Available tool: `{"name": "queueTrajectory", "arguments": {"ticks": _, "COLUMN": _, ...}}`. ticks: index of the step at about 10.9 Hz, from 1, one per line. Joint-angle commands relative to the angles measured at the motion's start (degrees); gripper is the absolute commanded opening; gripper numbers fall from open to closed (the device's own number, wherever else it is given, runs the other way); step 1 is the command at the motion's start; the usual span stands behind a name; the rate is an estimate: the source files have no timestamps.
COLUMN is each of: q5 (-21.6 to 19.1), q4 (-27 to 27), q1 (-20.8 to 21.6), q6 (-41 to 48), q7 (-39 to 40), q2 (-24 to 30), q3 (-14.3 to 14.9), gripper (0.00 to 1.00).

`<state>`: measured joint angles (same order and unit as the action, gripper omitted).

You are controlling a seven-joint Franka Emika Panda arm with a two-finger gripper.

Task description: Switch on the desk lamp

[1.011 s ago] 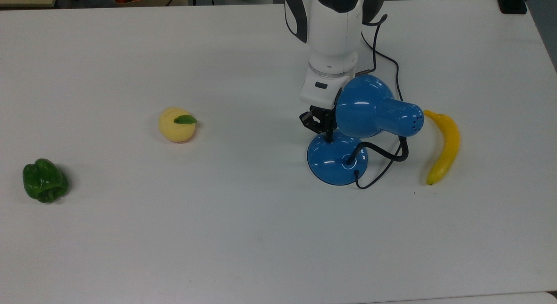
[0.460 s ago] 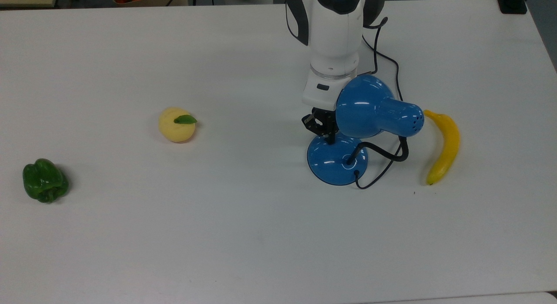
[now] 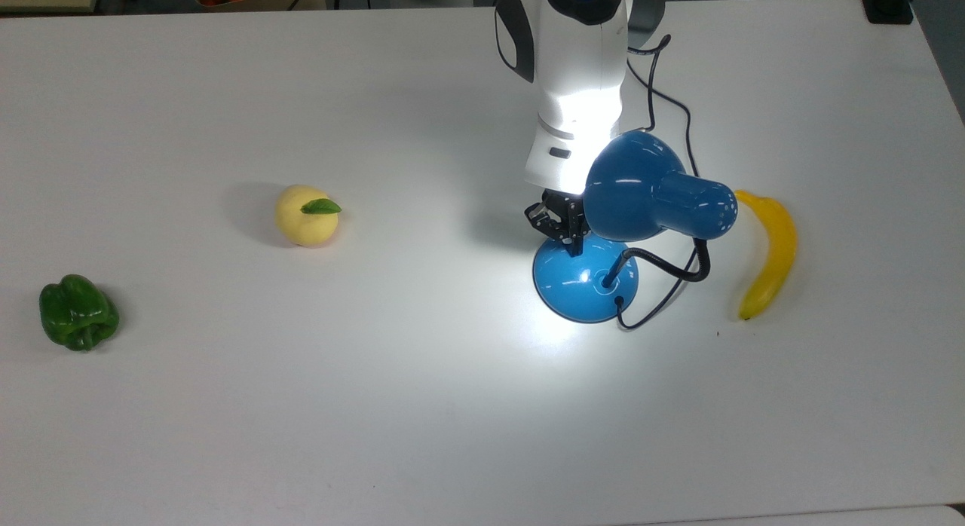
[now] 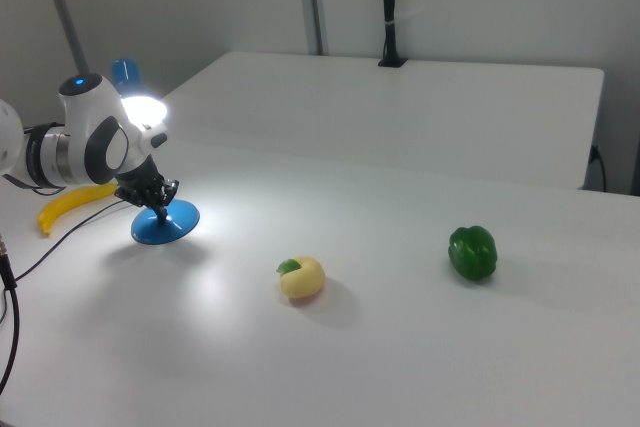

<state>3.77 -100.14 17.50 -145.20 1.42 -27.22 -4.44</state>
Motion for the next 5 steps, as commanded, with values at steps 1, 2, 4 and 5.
{"name": "queueTrajectory", "arguments": {"ticks": 1, "q5": 0.3, "q4": -0.1, "q1": 0.1, "q6": -1.8, "q7": -0.1, "q2": -0.8, "q3": -0.2, "gripper": 0.00}}
{"name": "queueTrajectory", "arguments": {"ticks": 2, "q5": 0.3, "q4": -0.1, "q1": 0.1, "q6": -1.7, "q7": -0.6, "q2": -0.7, "q3": -0.2, "gripper": 0.00}}
{"name": "queueTrajectory", "arguments": {"ticks": 4, "q5": 0.2, "q4": -0.5, "q1": 0.0, "q6": -0.4, "q7": -1.0, "q2": 0.6, "q3": -0.2, "gripper": 0.00}}
{"name": "queueTrajectory", "arguments": {"ticks": 5, "q5": 0.1, "q4": -0.4, "q1": -0.5, "q6": 2.3, "q7": -1.0, "q2": 1.8, "q3": -0.1, "gripper": 0.00}}
